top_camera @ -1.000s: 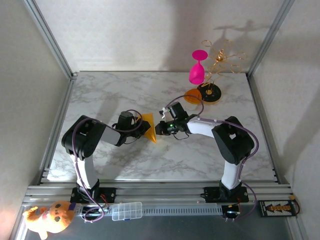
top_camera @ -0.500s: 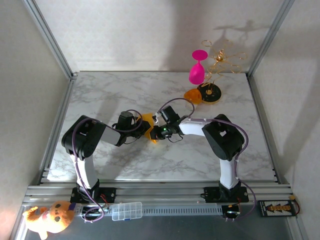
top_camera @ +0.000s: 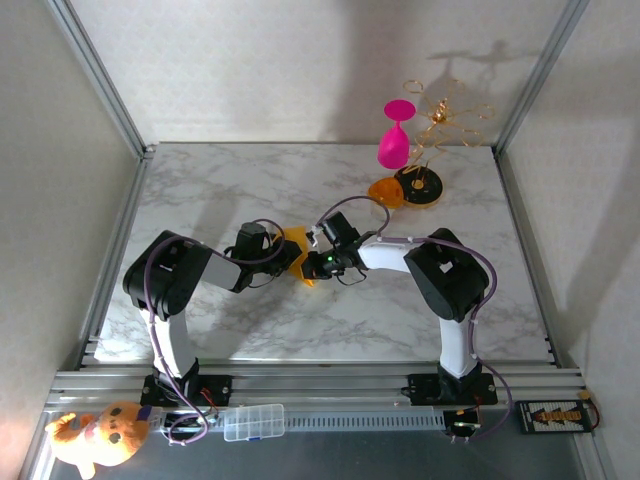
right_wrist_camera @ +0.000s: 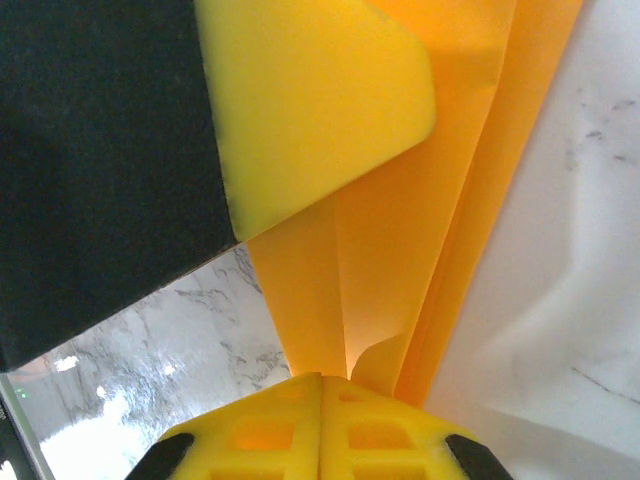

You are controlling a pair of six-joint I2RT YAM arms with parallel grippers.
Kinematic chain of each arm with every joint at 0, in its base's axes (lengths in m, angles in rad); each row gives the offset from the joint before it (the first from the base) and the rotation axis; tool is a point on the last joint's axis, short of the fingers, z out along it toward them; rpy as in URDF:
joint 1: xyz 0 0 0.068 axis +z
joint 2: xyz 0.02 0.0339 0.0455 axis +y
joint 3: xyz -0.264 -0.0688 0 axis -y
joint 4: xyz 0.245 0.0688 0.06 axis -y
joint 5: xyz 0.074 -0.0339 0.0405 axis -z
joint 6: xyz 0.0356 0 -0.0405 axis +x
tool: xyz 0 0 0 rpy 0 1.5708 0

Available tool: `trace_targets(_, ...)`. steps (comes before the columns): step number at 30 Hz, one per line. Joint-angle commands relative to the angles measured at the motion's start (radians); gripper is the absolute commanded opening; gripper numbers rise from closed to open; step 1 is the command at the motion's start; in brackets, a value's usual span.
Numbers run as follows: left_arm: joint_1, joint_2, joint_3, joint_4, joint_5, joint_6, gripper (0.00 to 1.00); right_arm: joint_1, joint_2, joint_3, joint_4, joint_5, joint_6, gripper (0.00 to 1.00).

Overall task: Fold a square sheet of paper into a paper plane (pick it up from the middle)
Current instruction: Fourth fold the wing at the center of the table.

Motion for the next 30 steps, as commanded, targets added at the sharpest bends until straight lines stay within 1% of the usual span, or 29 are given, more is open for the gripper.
trace_targets(1, -0.006, 0.036, -0.004, -0.05, -0.027, -0.001, 0.14, 0.009, 0.016, 0.006, -0.011, -0.04, -0.002, 0.08)
trace_targets(7, -0.006, 0.039, -0.007, -0.049, -0.028, -0.002, 0.14, 0.008, 0.025, 0.0, -0.003, -0.062, 0.005, 0.09)
trace_targets(21, -0.006, 0.042, -0.005, -0.062, -0.033, -0.005, 0.14, 0.008, 0.044, -0.012, -0.014, -0.03, 0.008, 0.09)
trace_targets(30, -0.005, 0.045, 0.014, -0.135, -0.053, 0.003, 0.14, 0.007, 0.041, -0.055, -0.017, -0.015, 0.02, 0.09)
